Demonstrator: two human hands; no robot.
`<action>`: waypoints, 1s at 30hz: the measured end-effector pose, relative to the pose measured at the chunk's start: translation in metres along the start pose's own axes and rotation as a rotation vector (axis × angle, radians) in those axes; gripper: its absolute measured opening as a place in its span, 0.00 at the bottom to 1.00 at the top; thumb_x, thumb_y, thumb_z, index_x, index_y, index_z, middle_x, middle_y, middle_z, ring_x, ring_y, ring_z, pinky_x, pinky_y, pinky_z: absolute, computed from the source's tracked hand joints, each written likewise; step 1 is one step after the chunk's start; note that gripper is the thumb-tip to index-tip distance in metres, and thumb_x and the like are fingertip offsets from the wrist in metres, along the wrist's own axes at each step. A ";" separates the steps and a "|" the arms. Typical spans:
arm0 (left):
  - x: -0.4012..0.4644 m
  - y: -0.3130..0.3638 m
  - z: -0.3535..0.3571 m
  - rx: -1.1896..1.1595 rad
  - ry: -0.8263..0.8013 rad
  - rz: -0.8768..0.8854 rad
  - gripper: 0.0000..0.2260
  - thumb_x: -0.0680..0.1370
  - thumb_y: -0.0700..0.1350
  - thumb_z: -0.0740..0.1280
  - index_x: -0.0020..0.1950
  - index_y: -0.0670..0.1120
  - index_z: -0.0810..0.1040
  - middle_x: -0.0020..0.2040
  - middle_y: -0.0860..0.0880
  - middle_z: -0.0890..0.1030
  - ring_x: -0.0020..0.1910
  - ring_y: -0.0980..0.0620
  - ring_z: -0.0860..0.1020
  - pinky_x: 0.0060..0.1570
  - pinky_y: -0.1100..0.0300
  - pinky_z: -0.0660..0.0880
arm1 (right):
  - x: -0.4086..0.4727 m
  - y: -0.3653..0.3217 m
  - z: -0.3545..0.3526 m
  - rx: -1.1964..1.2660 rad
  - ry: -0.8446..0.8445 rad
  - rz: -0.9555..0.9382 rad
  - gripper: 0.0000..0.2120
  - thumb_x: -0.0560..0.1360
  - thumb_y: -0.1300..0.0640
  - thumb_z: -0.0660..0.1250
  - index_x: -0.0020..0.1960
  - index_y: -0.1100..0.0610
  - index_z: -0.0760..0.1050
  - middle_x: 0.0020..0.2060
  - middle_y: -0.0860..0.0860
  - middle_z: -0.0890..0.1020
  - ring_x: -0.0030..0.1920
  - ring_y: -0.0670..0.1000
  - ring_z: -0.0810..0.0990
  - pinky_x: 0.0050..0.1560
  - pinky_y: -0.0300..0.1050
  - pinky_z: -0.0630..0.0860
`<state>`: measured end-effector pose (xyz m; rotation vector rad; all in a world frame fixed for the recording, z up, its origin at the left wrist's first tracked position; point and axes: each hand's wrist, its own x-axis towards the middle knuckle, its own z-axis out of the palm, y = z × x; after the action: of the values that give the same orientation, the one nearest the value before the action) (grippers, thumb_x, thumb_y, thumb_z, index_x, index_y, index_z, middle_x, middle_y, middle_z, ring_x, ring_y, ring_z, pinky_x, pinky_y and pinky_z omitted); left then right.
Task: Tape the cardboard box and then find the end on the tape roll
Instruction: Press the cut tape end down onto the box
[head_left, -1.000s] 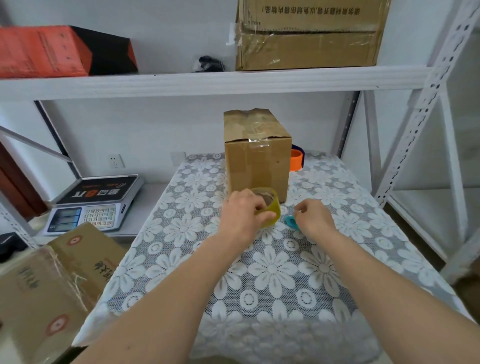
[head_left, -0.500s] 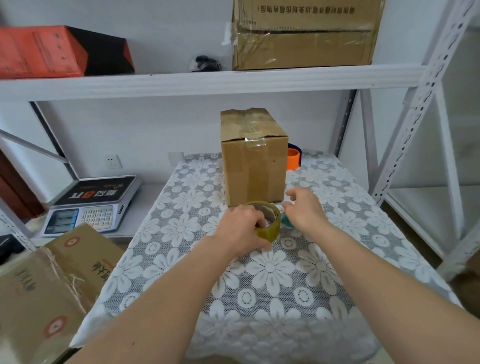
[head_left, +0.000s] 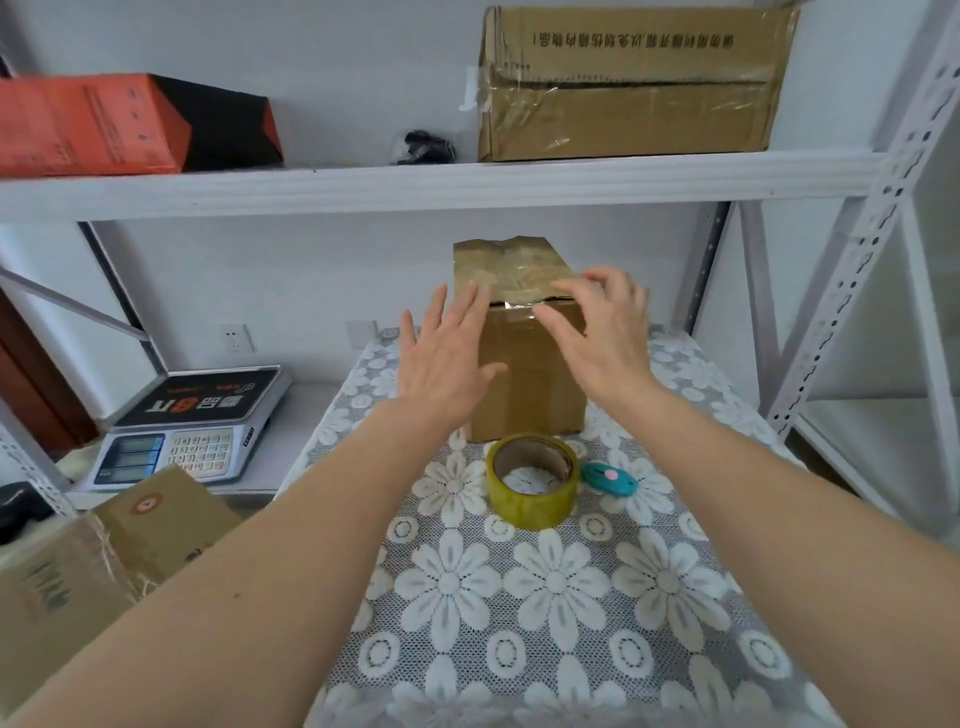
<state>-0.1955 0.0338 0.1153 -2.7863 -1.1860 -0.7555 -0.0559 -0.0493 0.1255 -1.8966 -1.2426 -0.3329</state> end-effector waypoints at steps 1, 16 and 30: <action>0.000 0.000 0.002 -0.004 0.001 0.007 0.35 0.78 0.53 0.64 0.78 0.51 0.46 0.79 0.52 0.49 0.78 0.49 0.45 0.75 0.43 0.44 | 0.007 -0.001 0.002 -0.023 -0.029 -0.009 0.19 0.76 0.42 0.61 0.63 0.48 0.75 0.66 0.51 0.69 0.68 0.55 0.62 0.66 0.51 0.60; 0.011 -0.002 0.019 -0.032 0.360 0.049 0.19 0.76 0.45 0.67 0.67 0.48 0.74 0.63 0.49 0.79 0.67 0.42 0.69 0.73 0.47 0.50 | 0.038 0.000 0.022 0.081 -0.170 0.170 0.23 0.67 0.31 0.65 0.58 0.40 0.78 0.65 0.44 0.70 0.67 0.53 0.61 0.60 0.50 0.58; 0.017 -0.002 0.025 0.006 0.483 0.087 0.14 0.70 0.43 0.72 0.55 0.44 0.80 0.49 0.46 0.84 0.56 0.40 0.76 0.69 0.44 0.62 | 0.037 0.007 0.031 0.206 -0.098 0.125 0.26 0.62 0.38 0.75 0.58 0.45 0.80 0.58 0.46 0.70 0.62 0.52 0.63 0.65 0.43 0.63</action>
<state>-0.1762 0.0517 0.1005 -2.4178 -0.9637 -1.3093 -0.0389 -0.0037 0.1250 -1.8194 -1.1675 -0.0434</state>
